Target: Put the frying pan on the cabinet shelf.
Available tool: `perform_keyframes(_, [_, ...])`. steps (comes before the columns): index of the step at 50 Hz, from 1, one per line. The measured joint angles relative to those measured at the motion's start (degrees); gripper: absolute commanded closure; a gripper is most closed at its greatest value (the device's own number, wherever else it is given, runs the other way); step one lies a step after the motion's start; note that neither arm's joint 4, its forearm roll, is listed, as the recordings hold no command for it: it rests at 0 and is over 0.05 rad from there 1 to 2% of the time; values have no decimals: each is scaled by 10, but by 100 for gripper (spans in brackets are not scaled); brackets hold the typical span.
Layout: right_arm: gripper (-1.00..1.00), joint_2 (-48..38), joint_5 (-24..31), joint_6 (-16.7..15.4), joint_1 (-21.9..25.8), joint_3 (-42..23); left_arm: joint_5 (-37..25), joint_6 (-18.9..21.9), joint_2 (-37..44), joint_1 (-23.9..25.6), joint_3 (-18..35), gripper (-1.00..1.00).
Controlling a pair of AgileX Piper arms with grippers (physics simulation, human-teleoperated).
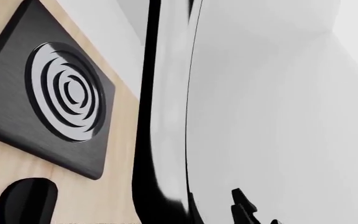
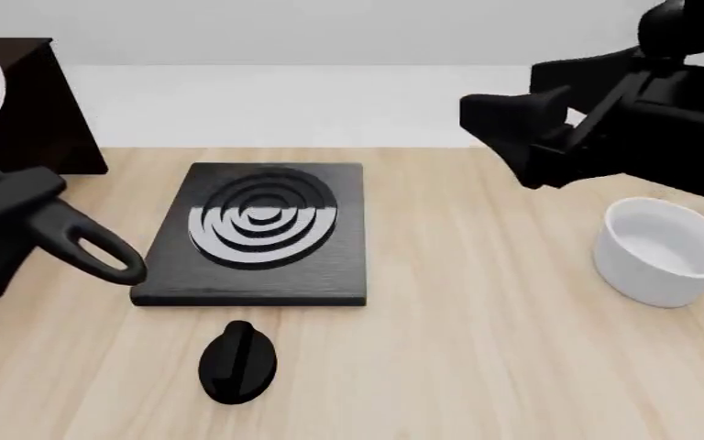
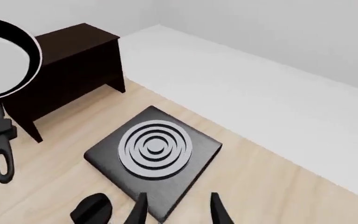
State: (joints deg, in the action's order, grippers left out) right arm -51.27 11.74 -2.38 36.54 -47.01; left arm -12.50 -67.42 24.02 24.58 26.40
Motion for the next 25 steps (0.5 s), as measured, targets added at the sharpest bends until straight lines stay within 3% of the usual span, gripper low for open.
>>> perform_keyframes(17, [-100, 196, 25, 13, -139, 153, 6, 1, 3, 4, -7, 100])
perform_keyframes(25, [-100, 254, 33, 17, -176, 200, 13, 4, 15, -1, -1, 100])
